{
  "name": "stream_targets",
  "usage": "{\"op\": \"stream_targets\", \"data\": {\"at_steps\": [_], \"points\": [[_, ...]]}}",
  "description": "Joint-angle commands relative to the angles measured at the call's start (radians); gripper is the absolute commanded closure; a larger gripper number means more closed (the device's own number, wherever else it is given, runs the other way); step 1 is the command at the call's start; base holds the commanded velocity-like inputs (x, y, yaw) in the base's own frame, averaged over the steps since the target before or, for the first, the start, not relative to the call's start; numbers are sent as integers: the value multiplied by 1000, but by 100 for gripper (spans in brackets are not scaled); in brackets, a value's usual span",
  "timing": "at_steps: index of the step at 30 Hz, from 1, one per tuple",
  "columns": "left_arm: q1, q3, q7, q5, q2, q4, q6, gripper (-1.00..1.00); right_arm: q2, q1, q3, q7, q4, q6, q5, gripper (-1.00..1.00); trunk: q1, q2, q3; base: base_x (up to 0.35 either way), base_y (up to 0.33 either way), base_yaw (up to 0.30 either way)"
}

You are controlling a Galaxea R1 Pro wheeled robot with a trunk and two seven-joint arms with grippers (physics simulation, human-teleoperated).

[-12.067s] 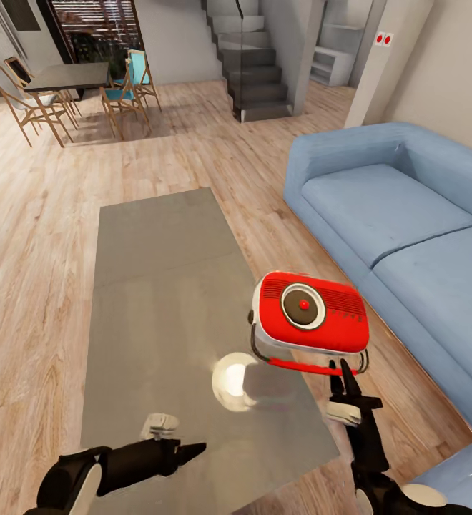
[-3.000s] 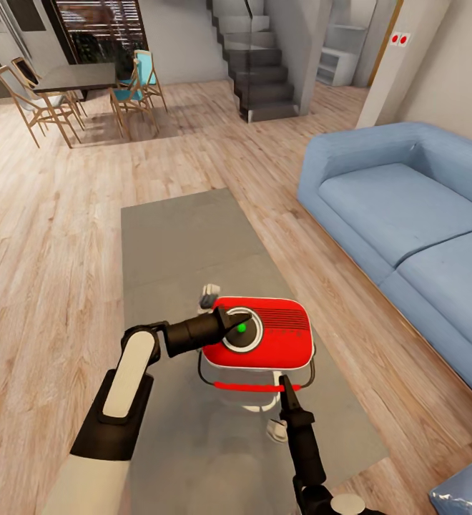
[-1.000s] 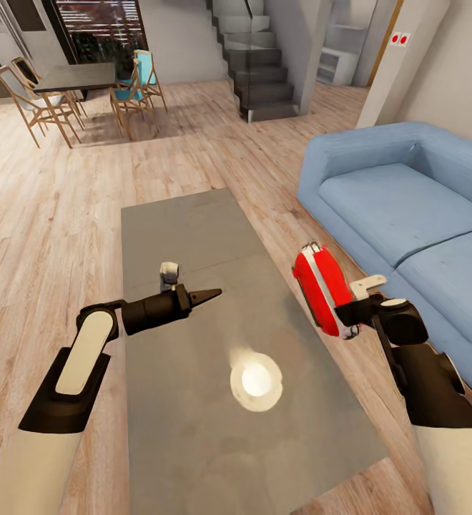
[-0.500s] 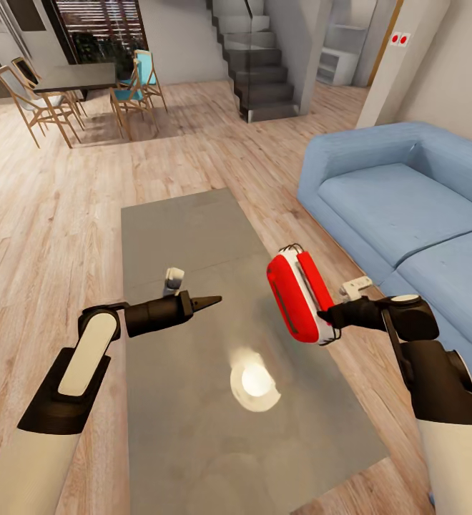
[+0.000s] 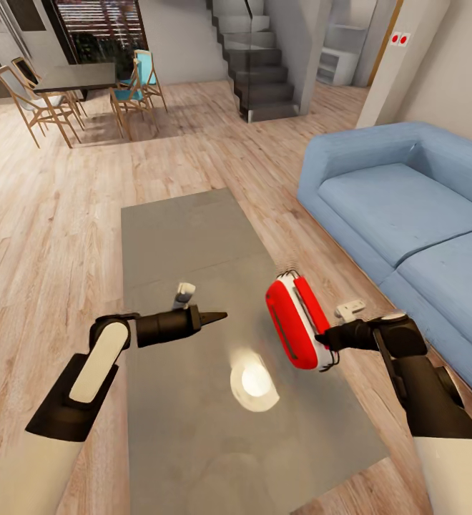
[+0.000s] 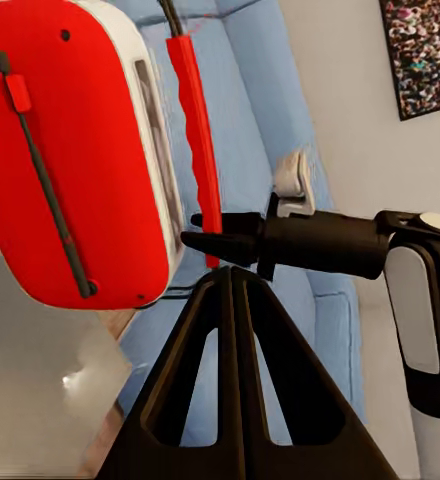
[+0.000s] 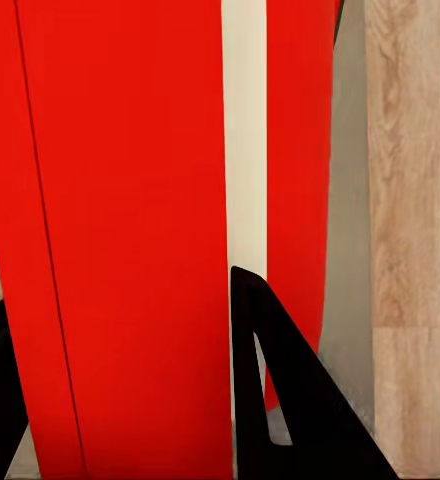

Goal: Turn on the radio receiver that's on the table in the living room.

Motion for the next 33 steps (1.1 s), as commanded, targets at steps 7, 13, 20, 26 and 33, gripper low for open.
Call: {"op": "stream_targets", "data": {"at_steps": [7, 13, 20, 26, 33], "points": [[1, -39, -1, -1, 1, 39, -2, 100, 3, 43, -1, -6, 43, -17, 4, 100, 0, 0, 0, 0, 0, 0], [1, -73, -1, -1, 1, 72, -2, 100, 4, 80, -3, -8, 80, -41, 12, 100, 0, 0, 0, 0, 0, 0], [1, -98, -1, -1, 2, 150, -2, 100, 5, 193, -6, -9, 69, -67, -18, 100, 0, 0, 0, 0, 0, 0], [1, -98, -1, -1, 2, 150, -2, 100, 5, 193, -6, -9, 67, -68, -19, 100, 0, 0, 0, 0, 0, 0], [1, -99, -1, -1, 2, 150, -2, 100, 5, 193, -6, -8, 67, -68, -20, 100, 0, 0, 0, 0, 0, 0]]}}
